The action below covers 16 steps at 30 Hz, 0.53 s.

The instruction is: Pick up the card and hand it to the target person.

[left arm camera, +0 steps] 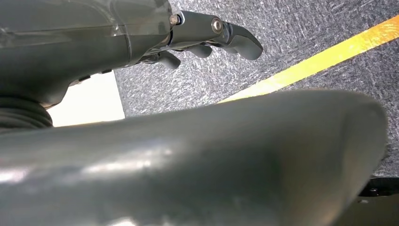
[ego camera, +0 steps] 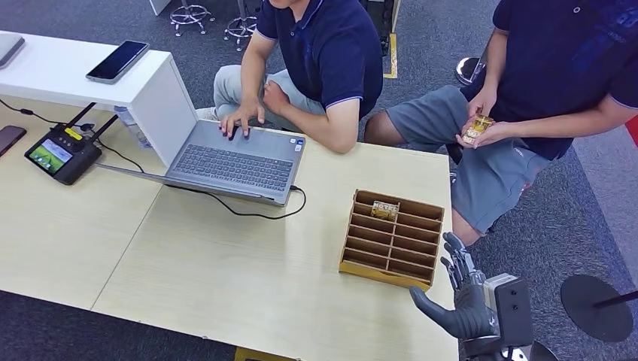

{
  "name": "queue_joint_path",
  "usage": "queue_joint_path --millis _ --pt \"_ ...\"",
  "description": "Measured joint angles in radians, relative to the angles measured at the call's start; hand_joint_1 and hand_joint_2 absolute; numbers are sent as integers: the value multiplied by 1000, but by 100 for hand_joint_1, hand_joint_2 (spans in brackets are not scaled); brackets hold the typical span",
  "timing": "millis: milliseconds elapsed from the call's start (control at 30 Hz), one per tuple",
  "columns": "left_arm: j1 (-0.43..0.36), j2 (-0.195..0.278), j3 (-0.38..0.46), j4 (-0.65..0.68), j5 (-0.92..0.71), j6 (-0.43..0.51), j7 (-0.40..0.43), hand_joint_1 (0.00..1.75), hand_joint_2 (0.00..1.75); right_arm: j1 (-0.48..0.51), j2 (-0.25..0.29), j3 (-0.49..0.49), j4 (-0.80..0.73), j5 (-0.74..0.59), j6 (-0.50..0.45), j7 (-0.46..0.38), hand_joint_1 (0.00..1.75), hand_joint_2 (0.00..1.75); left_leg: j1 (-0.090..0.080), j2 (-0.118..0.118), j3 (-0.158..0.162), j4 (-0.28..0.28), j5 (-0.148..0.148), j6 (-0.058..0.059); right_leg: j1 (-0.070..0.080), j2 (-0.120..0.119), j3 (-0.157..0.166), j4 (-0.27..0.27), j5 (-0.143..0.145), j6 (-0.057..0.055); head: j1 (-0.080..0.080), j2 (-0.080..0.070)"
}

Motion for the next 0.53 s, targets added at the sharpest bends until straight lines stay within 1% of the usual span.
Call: queue_joint_path --millis 533 --pt "0 3 0 0 1 1 2 0 0 -26 15 9 13 1 11 -10 0 175 0 0 0 0 0 0 0 0 0 0 0 0 0 0"
